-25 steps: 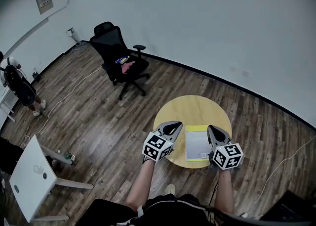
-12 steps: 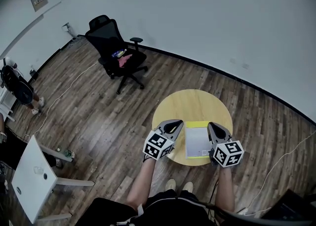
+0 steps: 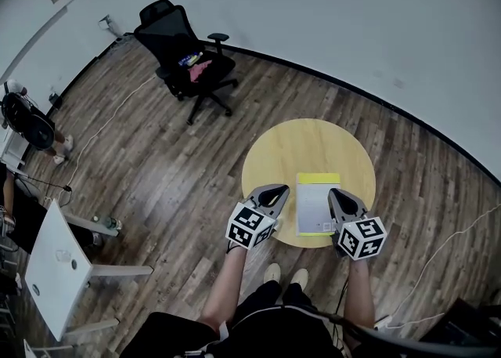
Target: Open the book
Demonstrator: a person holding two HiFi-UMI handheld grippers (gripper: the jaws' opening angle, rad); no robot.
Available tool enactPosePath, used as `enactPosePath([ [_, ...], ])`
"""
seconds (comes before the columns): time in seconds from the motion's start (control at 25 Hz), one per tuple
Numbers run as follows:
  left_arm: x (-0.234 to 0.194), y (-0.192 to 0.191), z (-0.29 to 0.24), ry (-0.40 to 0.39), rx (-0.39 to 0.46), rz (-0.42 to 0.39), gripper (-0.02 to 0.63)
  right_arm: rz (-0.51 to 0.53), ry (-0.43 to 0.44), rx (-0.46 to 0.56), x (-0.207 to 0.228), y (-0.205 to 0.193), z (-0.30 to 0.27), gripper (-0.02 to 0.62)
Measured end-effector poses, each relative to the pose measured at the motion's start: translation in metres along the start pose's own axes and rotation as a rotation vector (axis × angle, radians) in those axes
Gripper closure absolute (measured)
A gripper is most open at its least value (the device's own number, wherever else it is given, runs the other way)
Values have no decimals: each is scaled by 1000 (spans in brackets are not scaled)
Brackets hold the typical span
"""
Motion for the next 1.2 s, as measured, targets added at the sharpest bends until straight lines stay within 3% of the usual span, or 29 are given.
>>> enactPosePath([
  [0.92, 13, -152, 0, 14, -222, 184, 606, -198, 54, -267, -4, -165, -25, 591],
  [1.2, 23, -206, 4, 12, -286, 245, 606, -216, 61, -348, -6, -217, -25, 591],
])
Point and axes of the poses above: the fingertips, and each gripper's own axes: z backward along the fingers, x to its right, y out of its top, the point moved 6 cm from there along z, backward along the fingers, and after that the axes turned 2 degrees about -z, right-handed, at the moved point
